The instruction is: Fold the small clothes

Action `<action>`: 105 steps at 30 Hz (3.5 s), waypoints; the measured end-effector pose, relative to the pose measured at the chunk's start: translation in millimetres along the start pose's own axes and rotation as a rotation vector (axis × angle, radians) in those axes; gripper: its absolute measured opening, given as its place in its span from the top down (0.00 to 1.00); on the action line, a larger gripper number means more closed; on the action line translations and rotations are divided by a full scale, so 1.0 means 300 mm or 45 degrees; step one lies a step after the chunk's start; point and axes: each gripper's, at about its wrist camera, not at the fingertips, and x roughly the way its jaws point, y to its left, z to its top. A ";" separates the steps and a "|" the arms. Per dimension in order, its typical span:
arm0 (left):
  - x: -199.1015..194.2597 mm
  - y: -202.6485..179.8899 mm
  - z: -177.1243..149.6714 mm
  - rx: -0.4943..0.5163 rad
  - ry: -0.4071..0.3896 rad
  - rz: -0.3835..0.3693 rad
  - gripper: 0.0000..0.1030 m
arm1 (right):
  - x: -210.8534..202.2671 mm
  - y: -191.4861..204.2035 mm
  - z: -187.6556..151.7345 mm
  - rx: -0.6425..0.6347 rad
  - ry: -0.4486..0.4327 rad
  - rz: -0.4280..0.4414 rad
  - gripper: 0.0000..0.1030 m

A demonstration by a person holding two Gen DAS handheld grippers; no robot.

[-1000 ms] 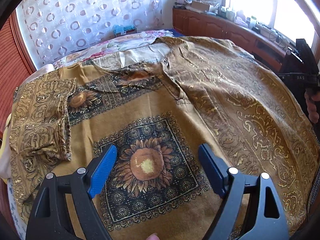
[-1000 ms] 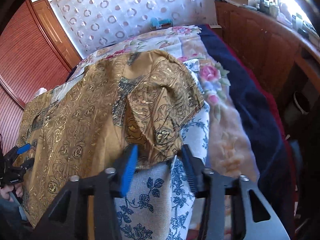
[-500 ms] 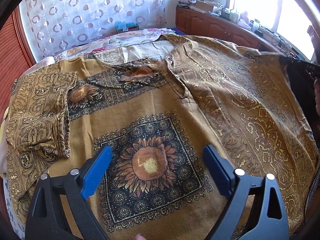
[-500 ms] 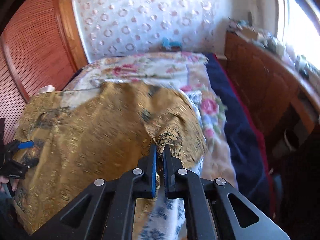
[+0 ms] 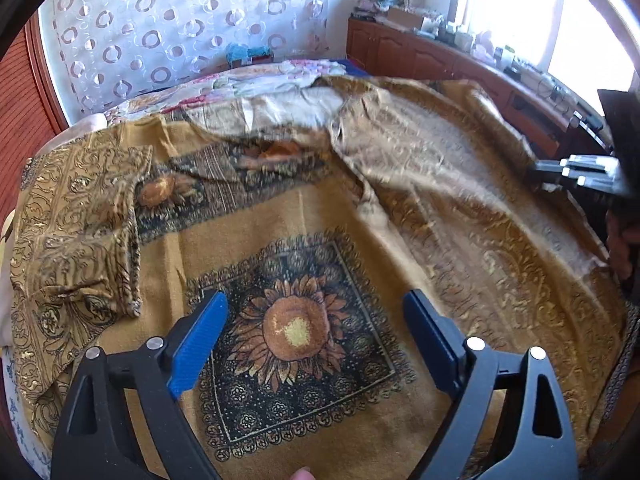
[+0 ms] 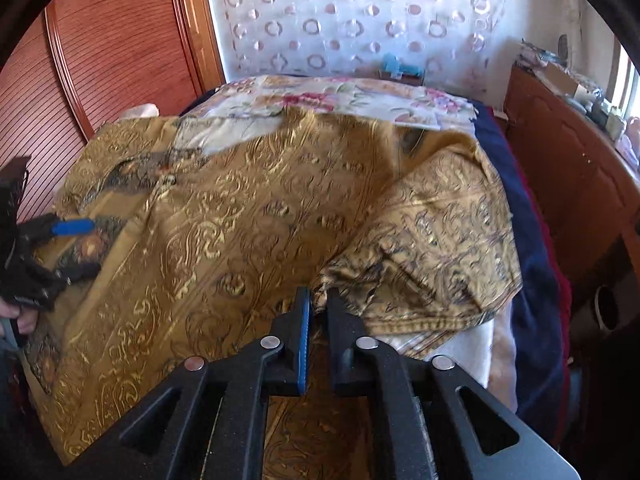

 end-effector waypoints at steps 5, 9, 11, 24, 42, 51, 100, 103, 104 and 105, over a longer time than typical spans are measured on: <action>-0.100 -0.045 0.036 0.008 -0.119 -0.036 0.12 | -0.111 -0.020 -0.014 0.033 -0.063 -0.001 0.47; -0.167 -0.105 0.064 0.041 -0.188 -0.072 0.12 | -0.208 -0.064 -0.045 0.090 -0.149 -0.039 0.47; -0.198 -0.142 0.074 0.072 -0.217 -0.090 0.12 | -0.235 -0.117 -0.064 0.146 -0.184 -0.084 0.47; -0.254 -0.262 0.099 0.154 -0.264 -0.130 0.12 | -0.022 -0.328 -0.081 0.465 -0.040 -0.043 0.47; -0.220 -0.162 0.060 0.081 -0.230 -0.081 0.12 | -0.043 -0.341 0.041 0.292 -0.073 -0.202 0.96; -0.225 -0.101 0.037 0.046 -0.234 -0.055 0.12 | -0.108 -0.230 0.132 0.169 -0.182 -0.196 0.97; -0.175 0.669 0.112 -0.295 -0.161 0.222 0.18 | 0.148 0.015 0.329 0.139 -0.096 -0.182 0.27; -0.148 0.709 0.123 -0.315 -0.139 0.217 0.21 | 0.187 -0.037 0.350 0.174 -0.059 -0.195 0.27; -0.137 0.723 0.127 -0.321 -0.133 0.220 0.21 | 0.199 -0.045 0.355 0.182 -0.052 -0.195 0.27; -0.129 0.731 0.130 -0.322 -0.129 0.219 0.22 | 0.213 -0.052 0.363 0.188 -0.046 -0.193 0.27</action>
